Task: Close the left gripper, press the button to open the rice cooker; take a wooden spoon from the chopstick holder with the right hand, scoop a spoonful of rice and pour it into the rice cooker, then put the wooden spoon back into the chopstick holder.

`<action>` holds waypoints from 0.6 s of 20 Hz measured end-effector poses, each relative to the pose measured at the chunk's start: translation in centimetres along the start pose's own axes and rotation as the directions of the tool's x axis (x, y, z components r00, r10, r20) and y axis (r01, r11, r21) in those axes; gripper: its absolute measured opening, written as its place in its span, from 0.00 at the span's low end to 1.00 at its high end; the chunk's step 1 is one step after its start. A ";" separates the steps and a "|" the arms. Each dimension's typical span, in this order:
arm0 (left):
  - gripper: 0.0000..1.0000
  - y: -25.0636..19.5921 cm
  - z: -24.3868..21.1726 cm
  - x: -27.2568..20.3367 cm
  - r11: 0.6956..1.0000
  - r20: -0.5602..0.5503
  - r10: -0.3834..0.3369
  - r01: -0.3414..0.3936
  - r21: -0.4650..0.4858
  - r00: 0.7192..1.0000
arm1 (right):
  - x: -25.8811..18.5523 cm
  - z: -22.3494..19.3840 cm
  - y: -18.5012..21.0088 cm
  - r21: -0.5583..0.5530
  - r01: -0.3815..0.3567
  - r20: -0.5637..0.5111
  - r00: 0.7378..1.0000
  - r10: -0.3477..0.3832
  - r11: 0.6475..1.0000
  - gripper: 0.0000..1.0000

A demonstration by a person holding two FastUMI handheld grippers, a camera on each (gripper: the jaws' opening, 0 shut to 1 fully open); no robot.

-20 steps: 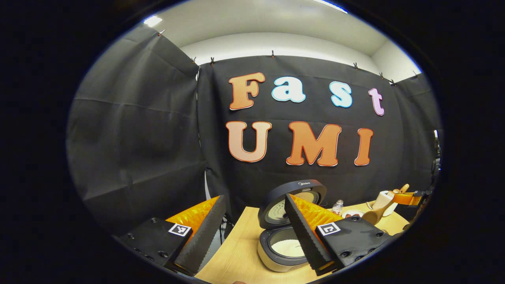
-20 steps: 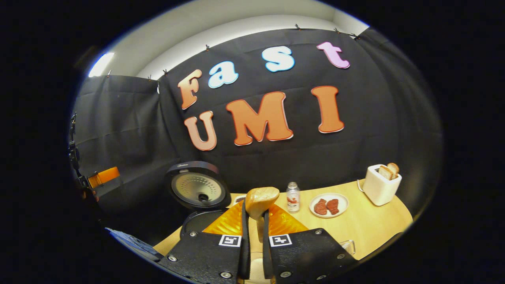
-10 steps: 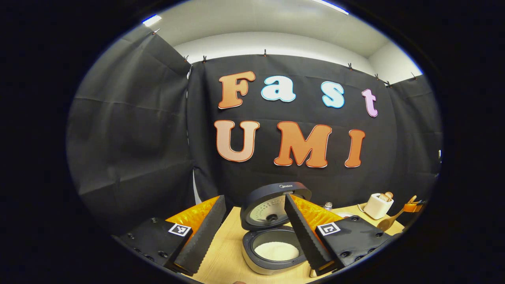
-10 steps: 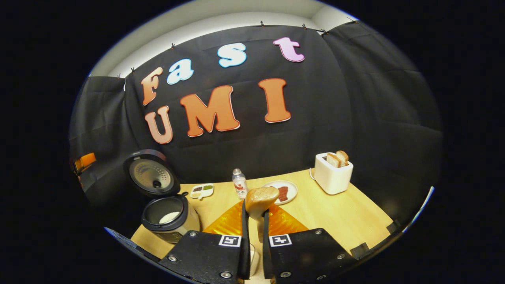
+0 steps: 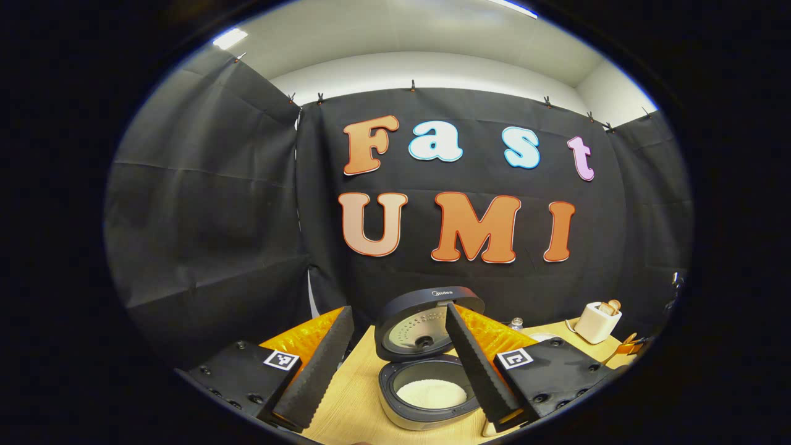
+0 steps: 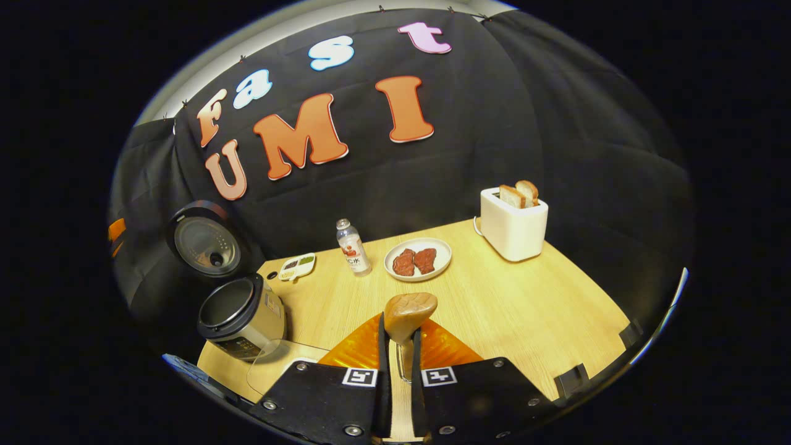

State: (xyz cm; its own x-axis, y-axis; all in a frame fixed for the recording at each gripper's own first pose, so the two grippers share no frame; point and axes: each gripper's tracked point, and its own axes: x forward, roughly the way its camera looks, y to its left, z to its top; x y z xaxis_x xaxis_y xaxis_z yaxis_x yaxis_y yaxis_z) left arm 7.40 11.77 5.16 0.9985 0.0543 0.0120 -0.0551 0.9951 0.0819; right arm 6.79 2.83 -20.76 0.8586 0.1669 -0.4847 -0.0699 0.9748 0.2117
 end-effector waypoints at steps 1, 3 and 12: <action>0.98 0.2 -0.1 -0.2 1.000 -0.002 0.019 -0.019 0.014 1.000 | 0.7 -0.7 -0.2 -0.005 -0.003 -0.021 1.000 0.003 1.000 0.12; 0.99 0.2 -0.3 -0.8 0.998 -0.015 0.037 -0.036 0.041 0.999 | 1.8 -1.6 -0.6 -0.005 -0.021 -0.050 0.999 0.021 1.000 0.12; 0.98 0.3 -0.5 -2.1 0.996 -0.035 0.076 -0.075 0.044 0.996 | 3.7 -2.8 -1.6 0.082 -0.091 -0.104 0.990 0.100 0.992 0.19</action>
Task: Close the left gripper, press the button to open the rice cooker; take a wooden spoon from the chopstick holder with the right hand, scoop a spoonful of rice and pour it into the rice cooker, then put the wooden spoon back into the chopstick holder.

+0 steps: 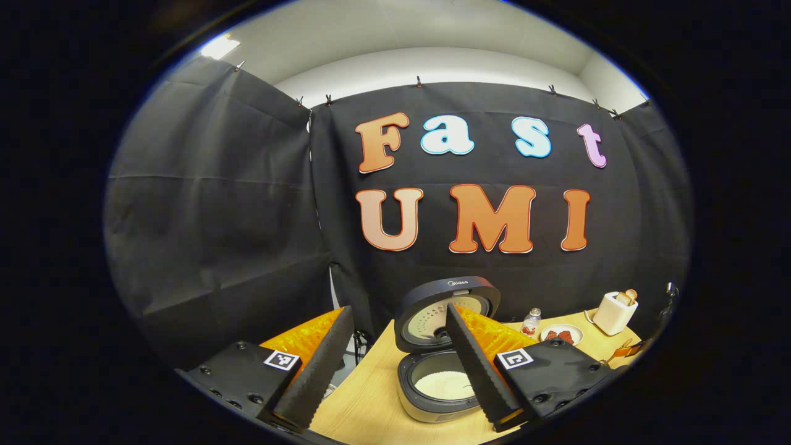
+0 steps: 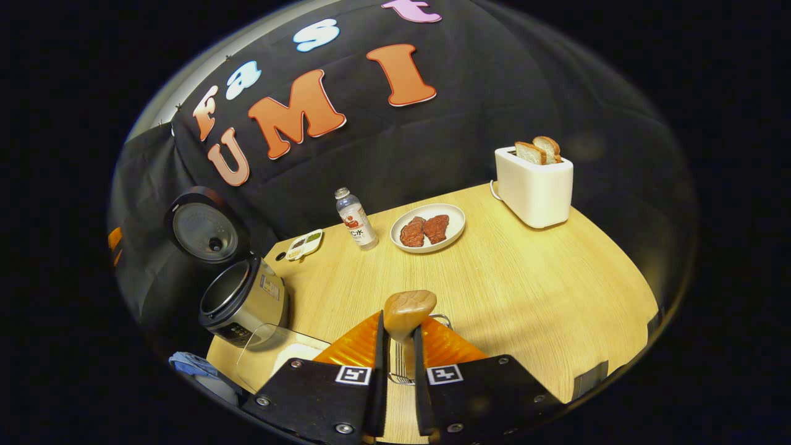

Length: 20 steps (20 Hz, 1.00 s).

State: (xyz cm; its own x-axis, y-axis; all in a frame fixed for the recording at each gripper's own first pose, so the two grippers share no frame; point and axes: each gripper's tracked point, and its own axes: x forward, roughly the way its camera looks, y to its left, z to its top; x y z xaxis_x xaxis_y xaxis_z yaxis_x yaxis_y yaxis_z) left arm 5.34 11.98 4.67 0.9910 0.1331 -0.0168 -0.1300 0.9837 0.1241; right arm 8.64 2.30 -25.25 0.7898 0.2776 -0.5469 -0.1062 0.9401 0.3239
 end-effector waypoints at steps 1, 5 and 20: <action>0.98 -0.2 0.3 -0.1 1.000 0.003 0.000 0.000 0.002 1.000 | -0.1 0.6 -0.7 0.006 0.033 0.014 0.999 -0.033 0.999 0.22; 0.99 -1.6 0.8 0.1 1.000 0.013 -0.020 0.020 0.009 1.000 | -2.1 2.4 -3.6 -0.008 0.131 0.062 0.989 -0.130 0.991 0.48; 0.99 -7.4 4.6 7.6 0.997 0.045 -0.074 0.075 -0.021 0.996 | -16.4 18.8 1.9 -0.124 0.243 0.401 0.899 -0.175 0.962 0.95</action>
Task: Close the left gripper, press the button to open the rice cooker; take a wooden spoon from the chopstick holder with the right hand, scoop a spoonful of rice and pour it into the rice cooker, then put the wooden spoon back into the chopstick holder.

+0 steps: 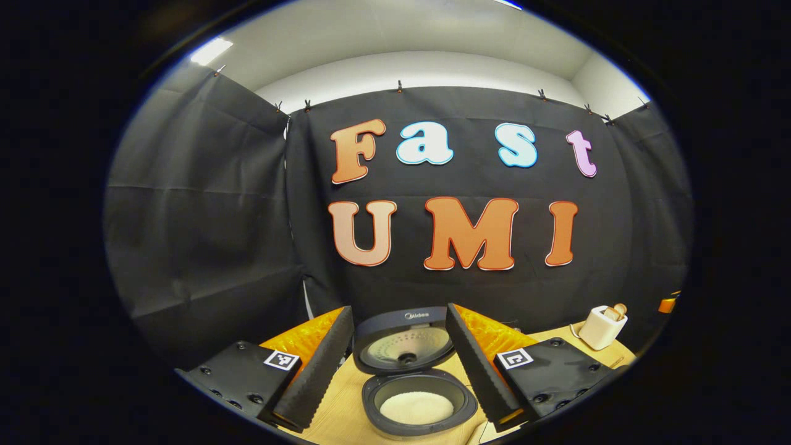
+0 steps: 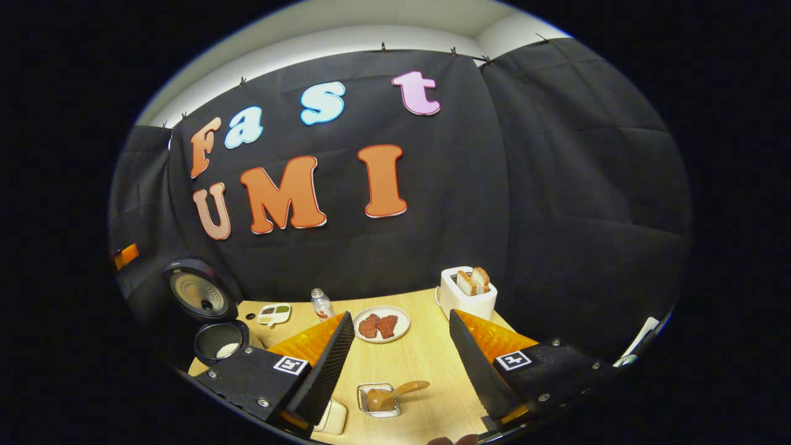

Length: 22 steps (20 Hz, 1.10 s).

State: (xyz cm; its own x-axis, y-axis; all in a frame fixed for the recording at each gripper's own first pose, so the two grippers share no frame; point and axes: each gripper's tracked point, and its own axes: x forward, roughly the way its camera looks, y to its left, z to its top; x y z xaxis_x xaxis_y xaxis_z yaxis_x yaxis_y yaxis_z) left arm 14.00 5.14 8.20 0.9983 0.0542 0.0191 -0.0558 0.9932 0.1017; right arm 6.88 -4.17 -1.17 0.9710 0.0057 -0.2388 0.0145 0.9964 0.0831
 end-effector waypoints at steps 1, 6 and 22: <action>1.00 -0.3 0.2 1.3 1.000 0.000 -0.006 0.006 -0.012 1.000 | -0.5 0.7 0.1 -0.011 -0.001 0.017 1.000 0.001 1.000 0.95; 0.97 -1.3 1.1 9.4 0.999 -0.006 -0.008 0.008 -0.036 1.000 | -2.7 3.1 -0.3 -0.078 0.027 0.074 0.997 -0.021 0.997 0.95; 1.00 -1.7 -9.5 16.9 1.000 -0.239 0.000 -0.006 -0.024 0.971 | -3.1 4.0 -1.1 -0.061 0.051 0.089 0.995 -0.045 0.997 0.95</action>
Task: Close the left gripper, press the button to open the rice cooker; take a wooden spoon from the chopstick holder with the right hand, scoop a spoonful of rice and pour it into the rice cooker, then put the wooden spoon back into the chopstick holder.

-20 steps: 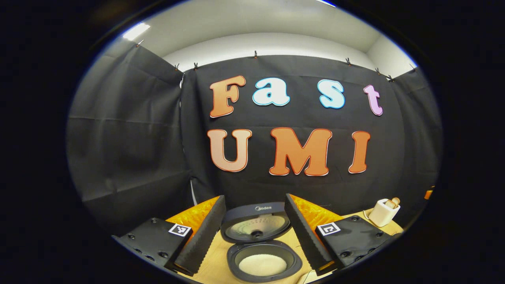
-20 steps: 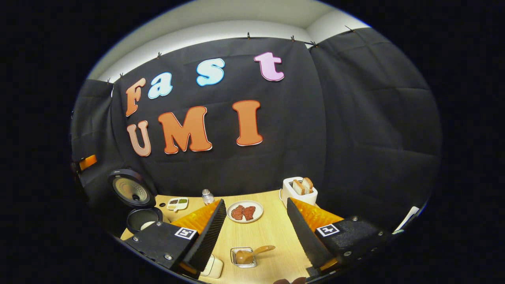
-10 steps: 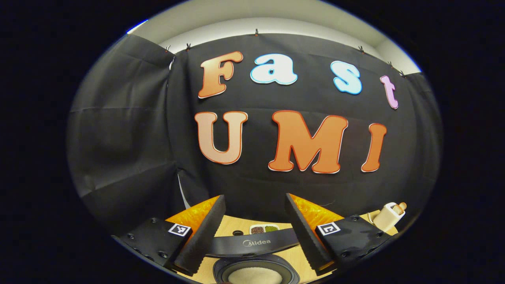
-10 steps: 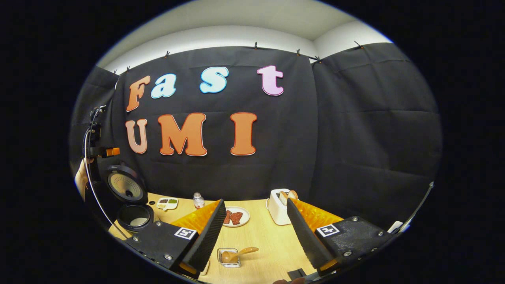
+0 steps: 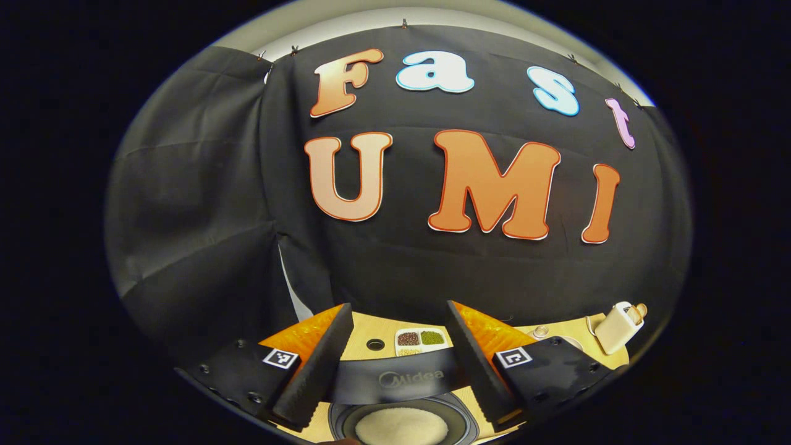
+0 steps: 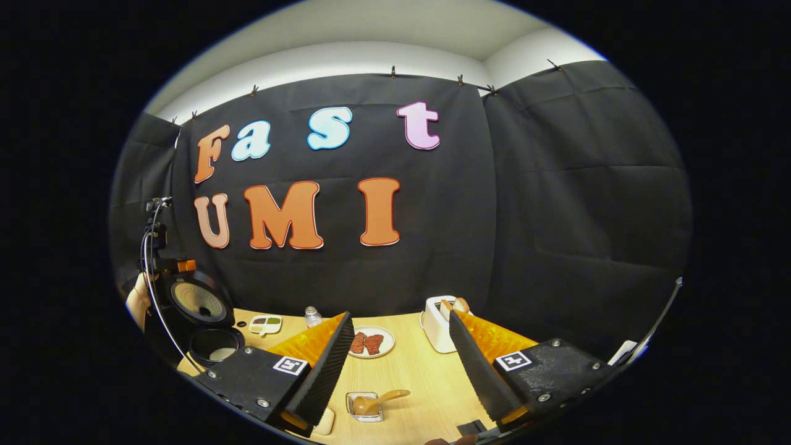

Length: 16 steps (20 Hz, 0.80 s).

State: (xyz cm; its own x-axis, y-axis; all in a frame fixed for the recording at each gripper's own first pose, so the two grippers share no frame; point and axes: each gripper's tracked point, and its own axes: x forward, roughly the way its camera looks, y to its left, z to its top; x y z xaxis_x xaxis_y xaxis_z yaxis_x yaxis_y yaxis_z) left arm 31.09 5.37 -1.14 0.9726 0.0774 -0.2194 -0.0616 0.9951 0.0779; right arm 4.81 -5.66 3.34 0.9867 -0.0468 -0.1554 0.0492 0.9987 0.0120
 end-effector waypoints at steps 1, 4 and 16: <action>1.00 -0.2 -0.4 -0.5 1.000 0.005 -0.006 0.006 0.007 1.000 | 0.2 0.0 0.1 -0.001 -0.005 0.002 1.000 0.005 1.000 0.95; 1.00 -0.6 -1.6 -2.4 1.000 0.012 -0.017 0.017 0.006 1.000 | 0.9 -0.4 0.5 -0.002 -0.027 -0.006 1.000 0.027 1.000 0.95; 0.99 -2.9 -15.1 -10.7 1.000 -0.010 -0.024 0.024 0.013 1.000 | 2.5 -0.5 0.8 0.002 -0.113 -0.017 0.993 0.113 0.994 0.95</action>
State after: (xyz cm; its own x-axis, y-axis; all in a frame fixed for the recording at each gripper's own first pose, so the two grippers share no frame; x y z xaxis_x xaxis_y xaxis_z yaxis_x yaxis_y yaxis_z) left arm 17.45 2.64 -13.72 0.9714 0.0544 -0.2312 -0.0354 0.9957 0.0857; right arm 7.21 -4.92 2.44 0.9833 0.0668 -0.1696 -0.0623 0.9976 0.0317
